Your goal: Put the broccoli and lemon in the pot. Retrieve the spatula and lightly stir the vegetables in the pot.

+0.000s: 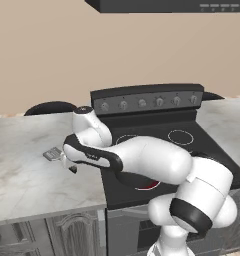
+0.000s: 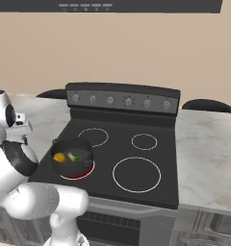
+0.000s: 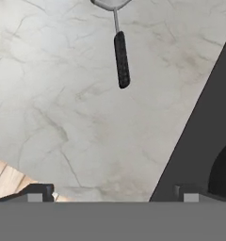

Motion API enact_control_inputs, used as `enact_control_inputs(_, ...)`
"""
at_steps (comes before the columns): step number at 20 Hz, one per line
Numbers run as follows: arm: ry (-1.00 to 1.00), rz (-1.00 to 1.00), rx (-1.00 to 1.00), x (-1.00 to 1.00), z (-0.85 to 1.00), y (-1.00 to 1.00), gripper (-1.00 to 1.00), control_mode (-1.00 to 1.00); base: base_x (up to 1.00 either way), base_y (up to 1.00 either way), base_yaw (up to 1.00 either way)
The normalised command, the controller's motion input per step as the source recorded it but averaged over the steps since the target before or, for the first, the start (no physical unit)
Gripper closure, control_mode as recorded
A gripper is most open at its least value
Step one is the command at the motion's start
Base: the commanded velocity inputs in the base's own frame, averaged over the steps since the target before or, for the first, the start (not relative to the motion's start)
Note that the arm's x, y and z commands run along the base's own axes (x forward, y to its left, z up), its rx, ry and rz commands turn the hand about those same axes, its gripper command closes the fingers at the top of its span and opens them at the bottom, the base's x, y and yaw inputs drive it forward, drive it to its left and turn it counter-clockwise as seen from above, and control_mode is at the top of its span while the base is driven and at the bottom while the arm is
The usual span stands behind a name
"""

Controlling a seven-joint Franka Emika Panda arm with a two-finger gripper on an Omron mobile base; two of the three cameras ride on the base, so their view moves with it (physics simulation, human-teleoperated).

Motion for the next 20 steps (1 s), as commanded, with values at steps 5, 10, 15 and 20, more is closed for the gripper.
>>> enact_control_inputs(5, 0.02, 0.00, 0.00, 0.54, -0.20, 0.19, -1.00, -1.00, 0.00, 0.00, 0.00)
enact_control_inputs(10, 0.04, 0.01, 0.00, 0.43, -0.27, 0.23, -1.00, -1.00, 0.00, 0.00, 0.00)
enact_control_inputs(15, 0.04, 0.02, 0.00, 0.29, -0.34, 0.26, -1.00, -1.00, 0.00, 0.00, 0.00)
enact_control_inputs(20, 0.01, 0.01, 0.00, 0.25, -0.28, 0.21, -1.00, -1.00, 0.00, 0.00, 0.00)
